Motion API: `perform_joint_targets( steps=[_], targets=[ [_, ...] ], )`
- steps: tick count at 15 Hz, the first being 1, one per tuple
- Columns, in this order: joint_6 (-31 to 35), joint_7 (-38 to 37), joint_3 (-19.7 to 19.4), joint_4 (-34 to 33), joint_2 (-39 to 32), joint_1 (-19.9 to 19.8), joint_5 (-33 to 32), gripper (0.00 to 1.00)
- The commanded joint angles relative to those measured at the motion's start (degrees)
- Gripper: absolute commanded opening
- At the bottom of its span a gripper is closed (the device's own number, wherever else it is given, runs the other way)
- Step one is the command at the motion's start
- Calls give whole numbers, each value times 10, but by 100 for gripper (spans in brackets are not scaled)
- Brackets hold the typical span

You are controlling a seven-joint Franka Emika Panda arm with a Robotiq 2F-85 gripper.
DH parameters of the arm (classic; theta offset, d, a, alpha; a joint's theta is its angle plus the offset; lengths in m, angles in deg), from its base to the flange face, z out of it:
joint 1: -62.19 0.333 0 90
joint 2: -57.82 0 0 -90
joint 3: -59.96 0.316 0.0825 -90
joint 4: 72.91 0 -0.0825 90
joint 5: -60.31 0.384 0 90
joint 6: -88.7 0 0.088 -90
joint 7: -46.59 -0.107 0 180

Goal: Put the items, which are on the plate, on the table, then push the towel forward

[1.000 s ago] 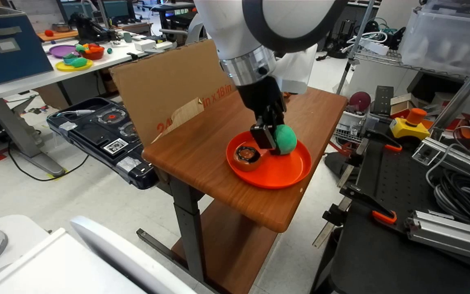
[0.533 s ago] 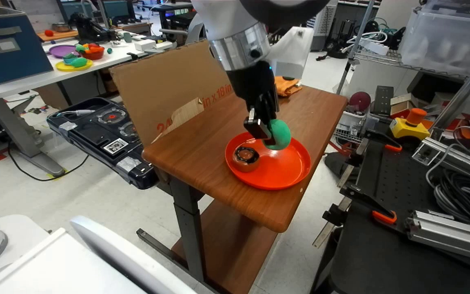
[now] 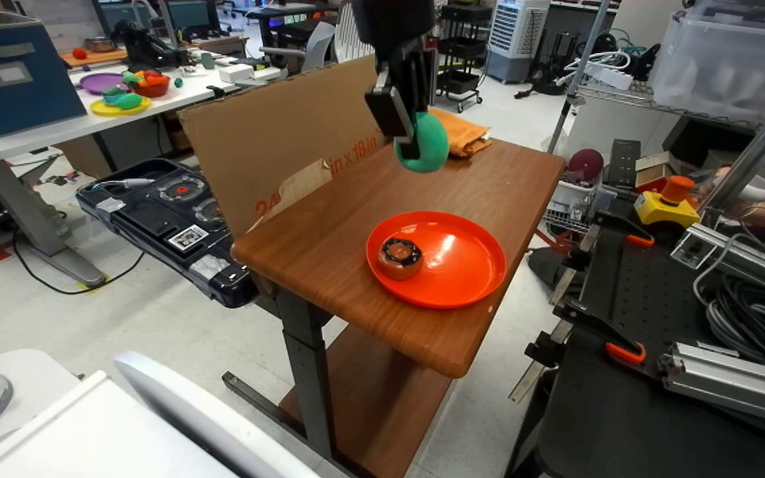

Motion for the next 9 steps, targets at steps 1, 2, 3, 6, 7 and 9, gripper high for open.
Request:
perform_joint_targets(
  steps=[1,2,3,6,7,9],
  targets=[
    [-47,0,-13,-113,-82,-1,6,6],
    [-51,-10,-20,-145,-108,3,-1,6],
    [-61,-11,-24,-177,-132,5,-1,6],
    [-72,-16,-32,-259,-193,14,-3,6],
    [-77,-16,-34,-288,-214,17,-4,6],
    [-95,-17,-40,-344,-254,23,-4,6]
  ],
)
